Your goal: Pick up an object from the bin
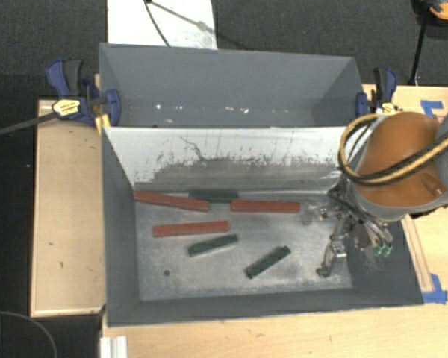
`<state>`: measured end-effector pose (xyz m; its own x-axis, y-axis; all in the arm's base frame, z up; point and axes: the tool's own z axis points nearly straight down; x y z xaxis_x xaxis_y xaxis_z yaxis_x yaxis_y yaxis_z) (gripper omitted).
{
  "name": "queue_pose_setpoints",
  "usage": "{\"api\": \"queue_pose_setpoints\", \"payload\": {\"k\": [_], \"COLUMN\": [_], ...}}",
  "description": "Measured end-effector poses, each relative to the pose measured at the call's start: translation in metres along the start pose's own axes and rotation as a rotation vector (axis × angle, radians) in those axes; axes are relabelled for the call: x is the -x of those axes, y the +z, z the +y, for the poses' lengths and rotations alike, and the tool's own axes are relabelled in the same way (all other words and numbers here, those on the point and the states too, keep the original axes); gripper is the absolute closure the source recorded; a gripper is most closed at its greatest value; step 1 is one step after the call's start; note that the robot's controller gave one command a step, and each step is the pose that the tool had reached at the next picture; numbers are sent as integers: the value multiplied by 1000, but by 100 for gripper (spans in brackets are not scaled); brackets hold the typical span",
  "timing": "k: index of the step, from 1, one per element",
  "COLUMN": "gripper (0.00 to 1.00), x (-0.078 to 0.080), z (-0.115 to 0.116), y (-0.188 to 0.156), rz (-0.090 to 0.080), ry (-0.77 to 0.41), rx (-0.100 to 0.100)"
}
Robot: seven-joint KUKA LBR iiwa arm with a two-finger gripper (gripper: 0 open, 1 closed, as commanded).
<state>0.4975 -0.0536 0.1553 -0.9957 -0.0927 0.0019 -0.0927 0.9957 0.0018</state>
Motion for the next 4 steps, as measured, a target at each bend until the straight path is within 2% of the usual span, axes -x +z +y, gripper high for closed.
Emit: {"api": "queue_pose_setpoints", "payload": {"k": [1,2,3,4], "gripper": [0,0,0,100], "x": [21,9,-3,-7], "z": [10,23,35,52], "y": [32,59,60,85], "rz": [-14,1,-2,-1], "ry": [-161,-121,-65,-31], "rx": [-5,0,-1,-1]}}
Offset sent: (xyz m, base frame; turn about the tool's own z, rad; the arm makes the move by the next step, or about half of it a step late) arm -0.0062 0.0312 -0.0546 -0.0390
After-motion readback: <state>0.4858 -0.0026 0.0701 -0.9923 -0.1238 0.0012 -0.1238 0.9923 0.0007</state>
